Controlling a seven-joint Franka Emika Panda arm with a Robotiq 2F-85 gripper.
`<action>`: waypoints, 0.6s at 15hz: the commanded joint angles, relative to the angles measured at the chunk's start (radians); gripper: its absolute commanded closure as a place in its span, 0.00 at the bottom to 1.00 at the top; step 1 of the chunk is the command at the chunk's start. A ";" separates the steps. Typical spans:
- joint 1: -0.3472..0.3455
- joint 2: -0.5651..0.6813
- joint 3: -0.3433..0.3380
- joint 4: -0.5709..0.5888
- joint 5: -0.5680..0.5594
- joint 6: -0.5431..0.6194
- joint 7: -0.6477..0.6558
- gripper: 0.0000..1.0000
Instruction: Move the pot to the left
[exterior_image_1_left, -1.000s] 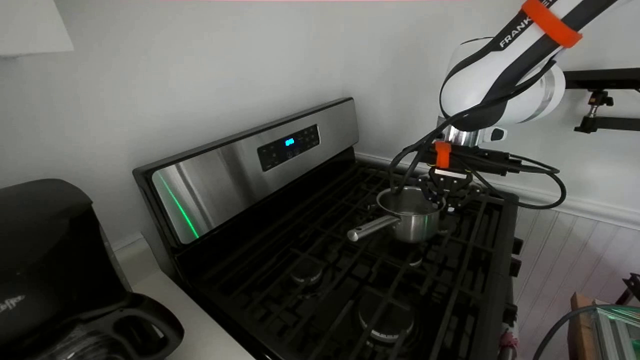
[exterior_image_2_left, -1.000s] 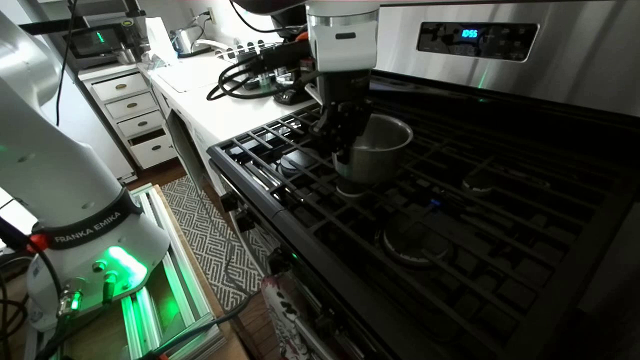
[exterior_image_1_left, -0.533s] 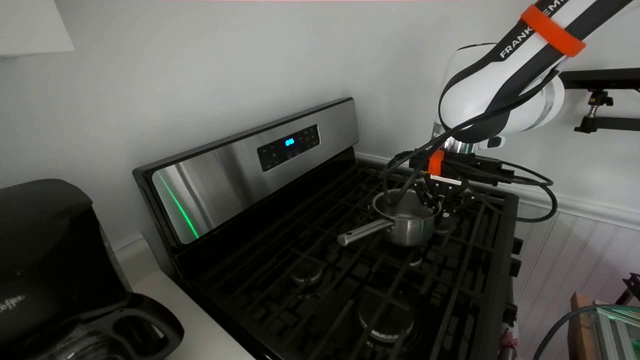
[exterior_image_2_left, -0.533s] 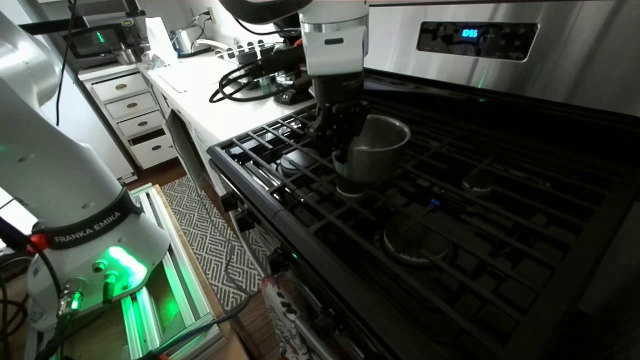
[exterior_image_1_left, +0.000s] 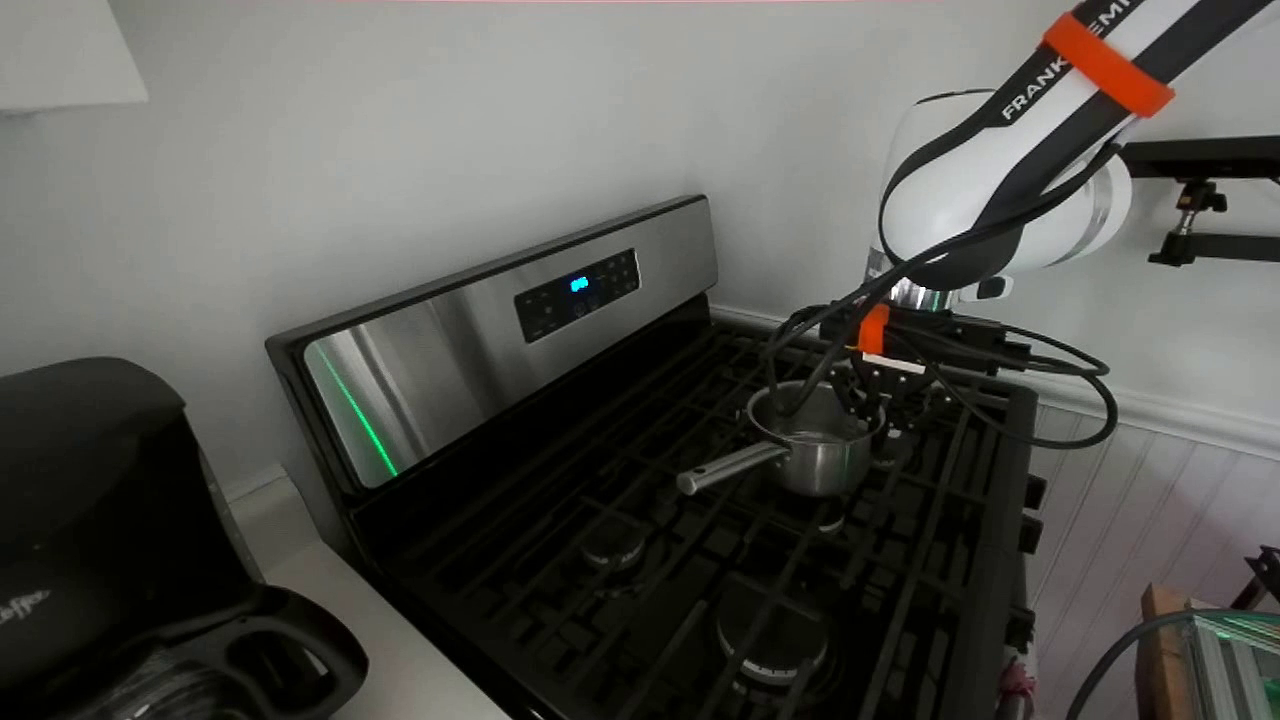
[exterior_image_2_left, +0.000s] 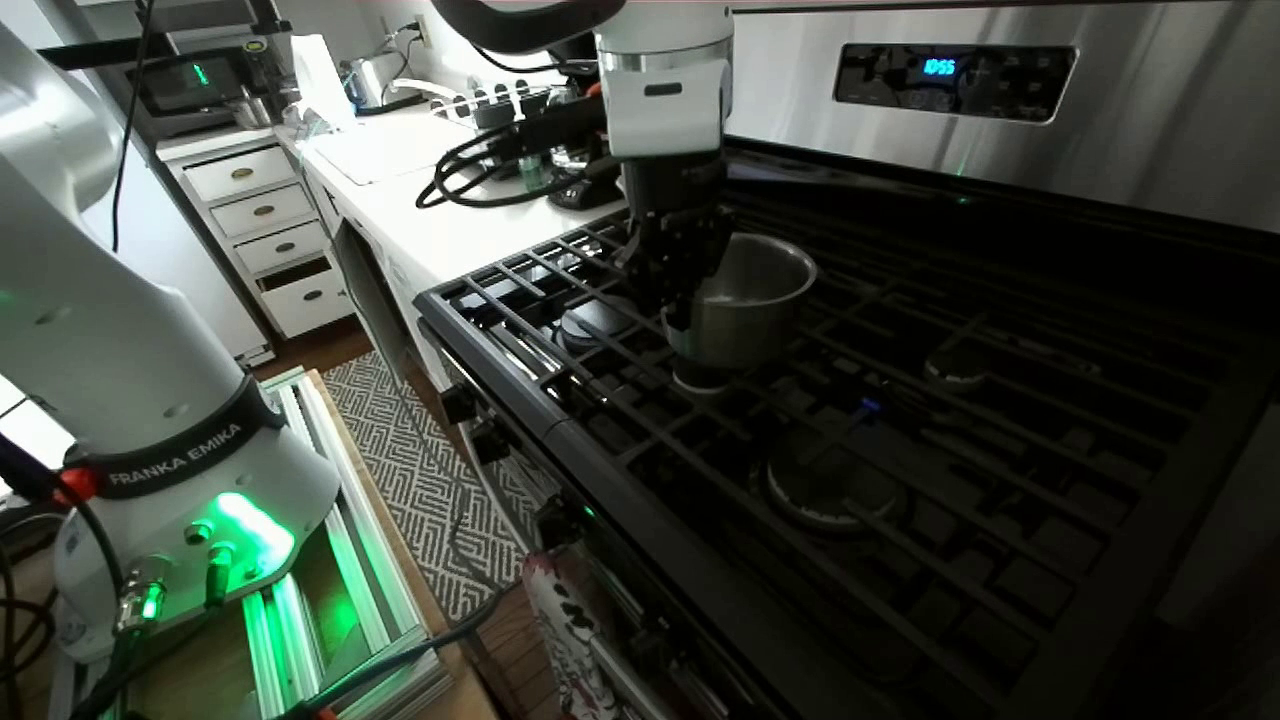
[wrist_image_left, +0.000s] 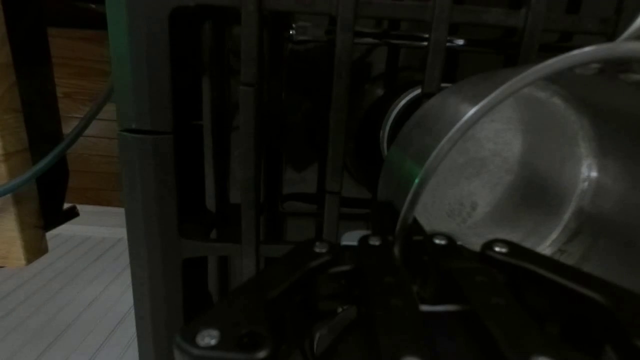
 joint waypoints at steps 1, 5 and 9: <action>0.006 -0.030 -0.001 -0.012 0.018 0.011 0.001 0.67; 0.004 -0.045 -0.004 -0.009 0.037 0.004 -0.012 0.41; -0.003 -0.073 -0.007 -0.002 0.027 -0.015 -0.036 0.13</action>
